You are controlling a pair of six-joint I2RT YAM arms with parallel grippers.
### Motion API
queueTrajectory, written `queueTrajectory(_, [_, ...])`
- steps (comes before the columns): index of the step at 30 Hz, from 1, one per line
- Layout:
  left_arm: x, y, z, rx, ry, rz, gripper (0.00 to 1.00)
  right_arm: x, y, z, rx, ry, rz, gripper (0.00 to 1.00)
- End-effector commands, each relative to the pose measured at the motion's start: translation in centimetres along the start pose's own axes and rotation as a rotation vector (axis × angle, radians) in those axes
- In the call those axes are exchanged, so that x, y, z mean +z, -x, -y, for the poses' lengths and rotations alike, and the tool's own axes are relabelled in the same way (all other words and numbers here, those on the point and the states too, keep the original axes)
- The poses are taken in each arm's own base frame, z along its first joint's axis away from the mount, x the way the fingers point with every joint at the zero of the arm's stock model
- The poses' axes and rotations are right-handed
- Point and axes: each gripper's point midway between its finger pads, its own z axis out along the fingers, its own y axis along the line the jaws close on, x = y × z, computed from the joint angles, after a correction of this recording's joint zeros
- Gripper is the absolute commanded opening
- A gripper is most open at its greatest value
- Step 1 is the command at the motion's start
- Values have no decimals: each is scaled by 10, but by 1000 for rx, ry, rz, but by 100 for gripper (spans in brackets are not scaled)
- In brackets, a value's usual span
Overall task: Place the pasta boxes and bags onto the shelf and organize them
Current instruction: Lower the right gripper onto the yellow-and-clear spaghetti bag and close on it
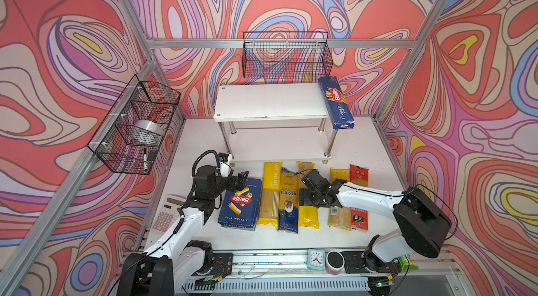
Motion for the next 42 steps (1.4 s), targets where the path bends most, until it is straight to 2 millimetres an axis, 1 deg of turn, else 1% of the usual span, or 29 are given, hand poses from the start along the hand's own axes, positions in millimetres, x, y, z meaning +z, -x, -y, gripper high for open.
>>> queueTrajectory(1, [1, 12, 3, 14, -12, 16, 100, 4, -11, 16, -4, -65, -17, 89])
queueTrajectory(6, [2, 11, 3, 14, -11, 14, 100, 12, -17, 19, -2, -76, -41, 87])
queueTrajectory(10, [2, 11, 3, 13, -11, 14, 100, 16, -21, 22, 0, -85, -50, 82])
queueTrajectory(18, [2, 11, 3, 13, -11, 12, 100, 14, -24, 29, 12, -97, -39, 70])
queueTrajectory(27, [1, 11, 3, 14, -10, 18, 100, 7, -26, 38, 22, -100, -7, 61])
queueTrajectory(35, [1, 11, 3, 15, -14, 16, 100, 5, -24, 36, 30, -82, 11, 55])
queueTrajectory(42, [2, 12, 2, 11, -7, 16, 100, 6, -26, 37, 31, -80, 9, 41])
